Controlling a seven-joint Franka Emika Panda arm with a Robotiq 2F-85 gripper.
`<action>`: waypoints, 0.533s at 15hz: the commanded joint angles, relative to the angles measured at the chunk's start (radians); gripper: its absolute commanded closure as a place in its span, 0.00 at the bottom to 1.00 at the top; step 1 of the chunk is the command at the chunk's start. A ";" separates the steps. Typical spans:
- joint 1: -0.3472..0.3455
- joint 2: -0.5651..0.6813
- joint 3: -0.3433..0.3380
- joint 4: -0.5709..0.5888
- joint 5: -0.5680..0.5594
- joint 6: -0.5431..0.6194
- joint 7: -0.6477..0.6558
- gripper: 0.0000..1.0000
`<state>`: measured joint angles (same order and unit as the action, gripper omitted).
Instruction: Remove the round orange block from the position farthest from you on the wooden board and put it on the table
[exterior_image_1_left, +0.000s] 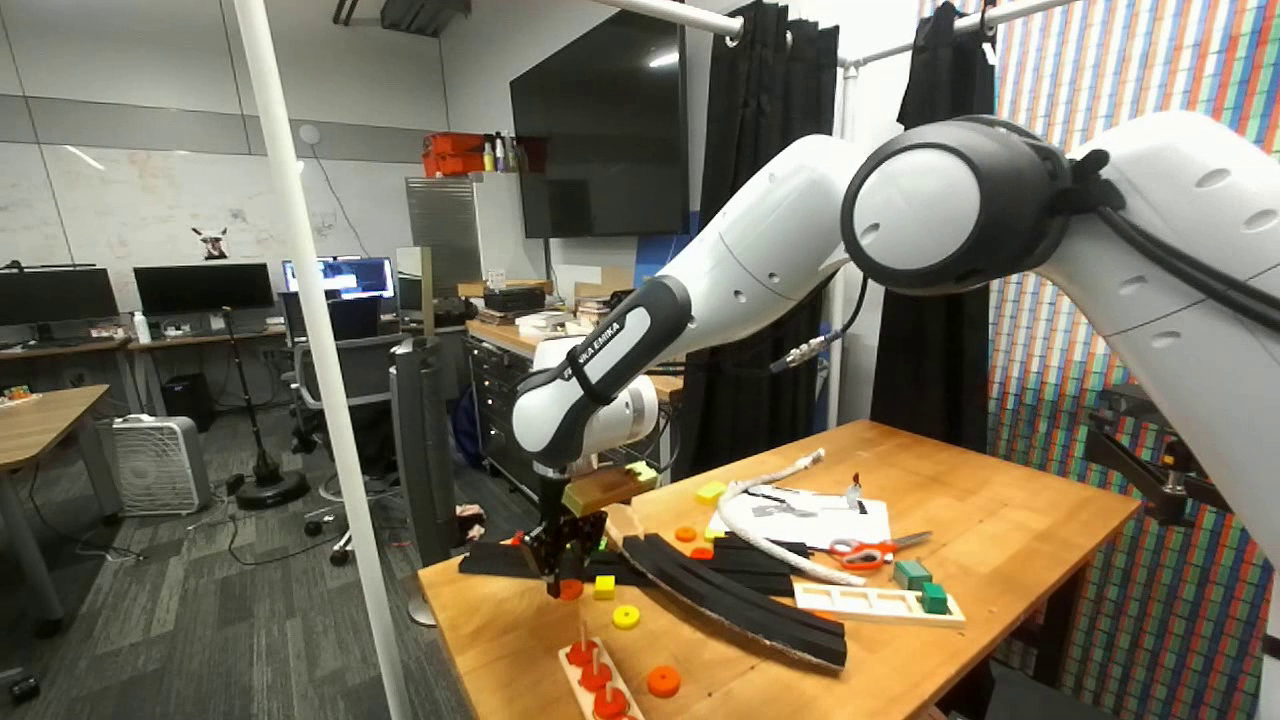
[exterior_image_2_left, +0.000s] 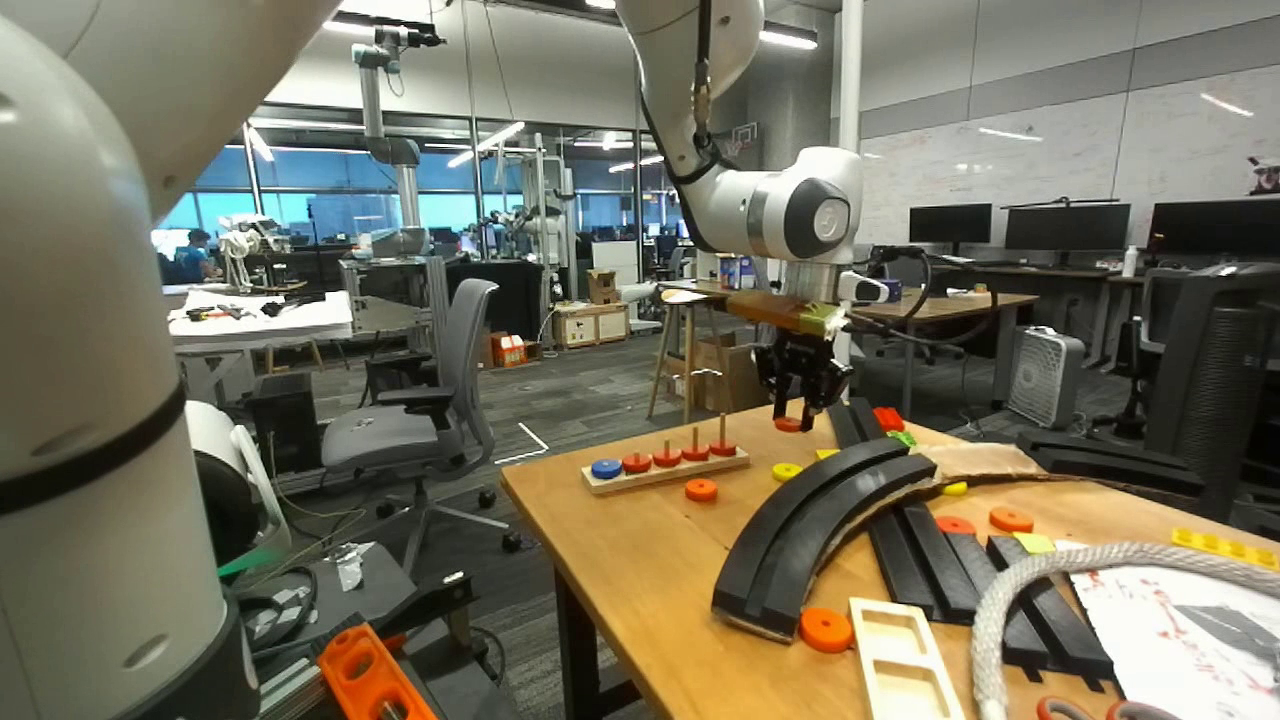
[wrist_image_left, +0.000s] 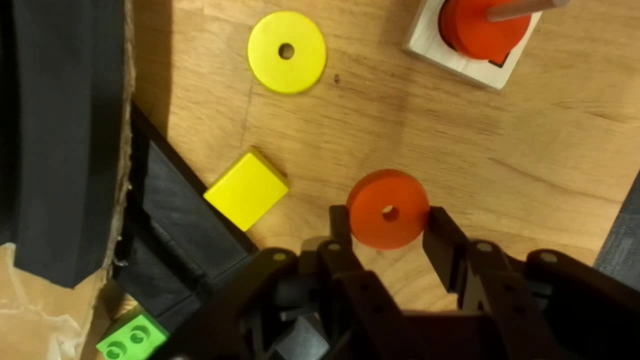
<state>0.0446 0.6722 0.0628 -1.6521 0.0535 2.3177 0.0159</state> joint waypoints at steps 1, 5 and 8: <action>-0.029 0.072 0.025 0.107 0.038 -0.051 -0.054 0.76; -0.039 0.111 0.030 0.151 0.043 -0.065 -0.069 0.76; -0.037 0.124 0.026 0.170 0.038 -0.076 -0.061 0.48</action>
<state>0.0192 0.7674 0.0768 -1.5454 0.0668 2.2819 -0.0242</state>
